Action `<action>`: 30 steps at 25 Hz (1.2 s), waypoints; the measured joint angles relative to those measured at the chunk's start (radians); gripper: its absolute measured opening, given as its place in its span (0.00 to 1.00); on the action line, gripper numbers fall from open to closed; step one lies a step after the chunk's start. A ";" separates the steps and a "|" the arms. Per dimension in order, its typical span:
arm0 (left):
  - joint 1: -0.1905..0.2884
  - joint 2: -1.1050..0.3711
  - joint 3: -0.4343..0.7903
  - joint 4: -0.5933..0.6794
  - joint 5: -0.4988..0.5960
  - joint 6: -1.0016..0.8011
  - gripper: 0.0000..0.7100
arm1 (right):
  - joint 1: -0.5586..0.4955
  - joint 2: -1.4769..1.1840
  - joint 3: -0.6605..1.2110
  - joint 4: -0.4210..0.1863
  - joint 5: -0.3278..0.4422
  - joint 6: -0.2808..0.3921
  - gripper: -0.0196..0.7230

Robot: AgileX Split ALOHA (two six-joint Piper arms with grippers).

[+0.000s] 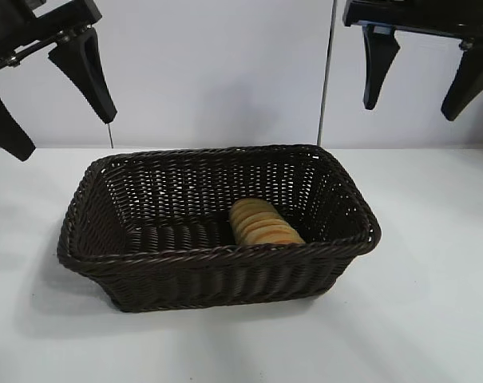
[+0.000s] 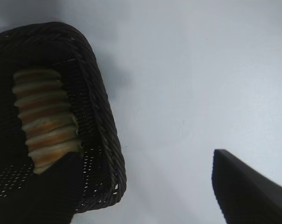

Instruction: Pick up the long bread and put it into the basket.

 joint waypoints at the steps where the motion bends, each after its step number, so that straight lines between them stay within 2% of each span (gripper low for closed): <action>1: 0.000 0.000 0.000 0.000 0.000 0.000 0.88 | 0.000 0.000 0.000 0.012 0.000 0.000 0.78; 4: 0.000 0.000 0.000 0.000 0.000 0.000 0.88 | 0.000 0.000 0.000 0.033 0.000 0.000 0.78; 30: 0.000 0.000 0.000 0.000 -0.007 0.000 0.88 | 0.000 0.000 0.000 0.031 0.003 -0.003 0.78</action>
